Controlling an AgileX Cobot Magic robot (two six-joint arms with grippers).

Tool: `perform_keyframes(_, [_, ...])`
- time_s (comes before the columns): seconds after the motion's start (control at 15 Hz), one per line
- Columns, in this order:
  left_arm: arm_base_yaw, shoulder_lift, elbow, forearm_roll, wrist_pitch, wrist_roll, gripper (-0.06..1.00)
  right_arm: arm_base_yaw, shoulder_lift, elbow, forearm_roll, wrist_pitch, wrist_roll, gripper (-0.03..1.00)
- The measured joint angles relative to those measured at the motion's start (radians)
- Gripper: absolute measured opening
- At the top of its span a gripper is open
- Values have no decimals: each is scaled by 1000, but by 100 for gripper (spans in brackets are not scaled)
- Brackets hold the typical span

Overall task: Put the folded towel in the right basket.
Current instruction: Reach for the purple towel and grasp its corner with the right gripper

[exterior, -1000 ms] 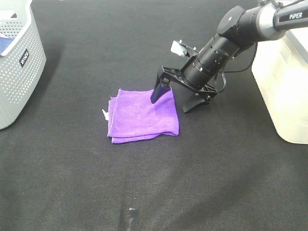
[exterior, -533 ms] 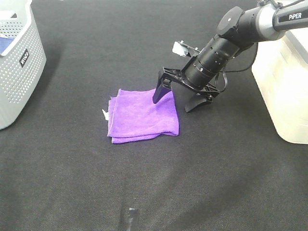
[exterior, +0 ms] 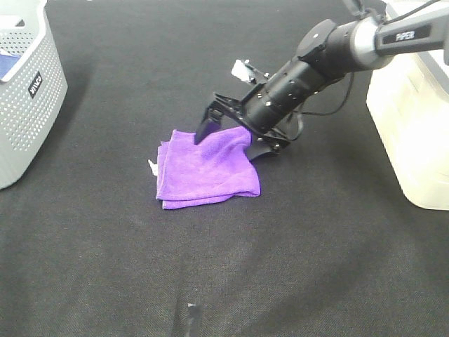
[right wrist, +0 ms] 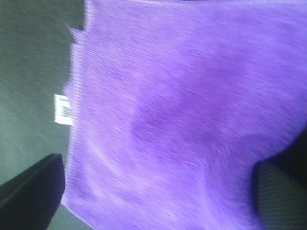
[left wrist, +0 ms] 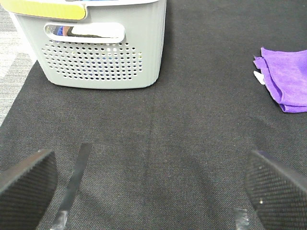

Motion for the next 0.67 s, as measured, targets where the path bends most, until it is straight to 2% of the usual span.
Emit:
perform_keyframes(0.47, [0,0,0,0,0,0,99,6,4,0,15,-8,0,95])
perform_keyframes(0.53, [0,0,0,0,0,0,99,7,7,0,8,-8,-1,92])
perform_keyframes(0.6, [0,0,0,0,0,0,99,9,10,0,-11,-11,-1,83])
perform_keyframes(0.67, [0,0,0,0,0,0,99,13,13,0,-56,-21,-1,66])
